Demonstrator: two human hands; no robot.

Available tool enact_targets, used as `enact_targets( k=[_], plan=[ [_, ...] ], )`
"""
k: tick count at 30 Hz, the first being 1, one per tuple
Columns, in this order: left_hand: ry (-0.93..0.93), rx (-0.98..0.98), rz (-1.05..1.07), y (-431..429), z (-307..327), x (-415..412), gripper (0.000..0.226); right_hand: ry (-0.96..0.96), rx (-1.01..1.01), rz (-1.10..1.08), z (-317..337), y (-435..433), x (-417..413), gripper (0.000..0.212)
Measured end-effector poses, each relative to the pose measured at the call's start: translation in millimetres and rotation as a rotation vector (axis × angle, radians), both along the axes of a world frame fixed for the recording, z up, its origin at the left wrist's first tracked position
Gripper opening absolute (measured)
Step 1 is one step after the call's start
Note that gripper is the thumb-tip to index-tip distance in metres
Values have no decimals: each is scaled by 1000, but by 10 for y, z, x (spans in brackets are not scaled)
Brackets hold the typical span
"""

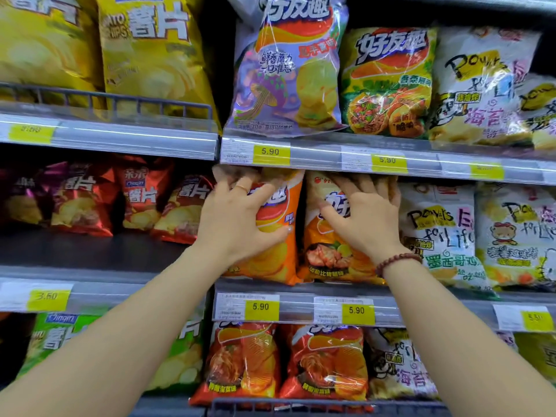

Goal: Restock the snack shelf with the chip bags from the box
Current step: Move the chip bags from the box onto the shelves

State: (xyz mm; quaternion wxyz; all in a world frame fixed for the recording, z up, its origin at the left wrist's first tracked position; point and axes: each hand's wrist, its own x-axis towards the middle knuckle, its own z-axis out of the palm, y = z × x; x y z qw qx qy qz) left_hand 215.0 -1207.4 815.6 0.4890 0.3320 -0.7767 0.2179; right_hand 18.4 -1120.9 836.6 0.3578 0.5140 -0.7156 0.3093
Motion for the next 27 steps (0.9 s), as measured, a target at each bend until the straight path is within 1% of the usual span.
enact_targets(
  k=[4,7,9,11,15,17,19,22,25,27],
  plan=[
    [-9,194,-23,-78,143,-94,87,-103,123,35,125,-24,-61,68],
    [-1,279,-12,-147,220,-150,91,-139,193,-9,207,-74,-123,76],
    [25,327,-8,-173,253,-193,90,-147,211,-41,225,-131,-158,82],
    [42,335,-3,-165,259,-240,88,-121,172,-41,195,-169,-163,83],
    [57,272,29,-97,161,-264,89,-83,-14,-2,17,-131,-120,92],
    [100,205,24,-60,106,-243,90,-84,-65,-8,-51,-87,-95,88],
    [153,131,-4,-35,57,-220,89,-66,-53,-31,-85,-41,-72,82],
    [185,-5,-32,-20,-56,-195,79,4,-46,-21,-193,0,-103,81],
    [146,-92,-56,9,-212,-180,69,37,-92,23,-354,40,-166,80],
    [112,-85,-59,28,-262,-180,67,9,-77,62,-438,70,-184,77]
  ],
)
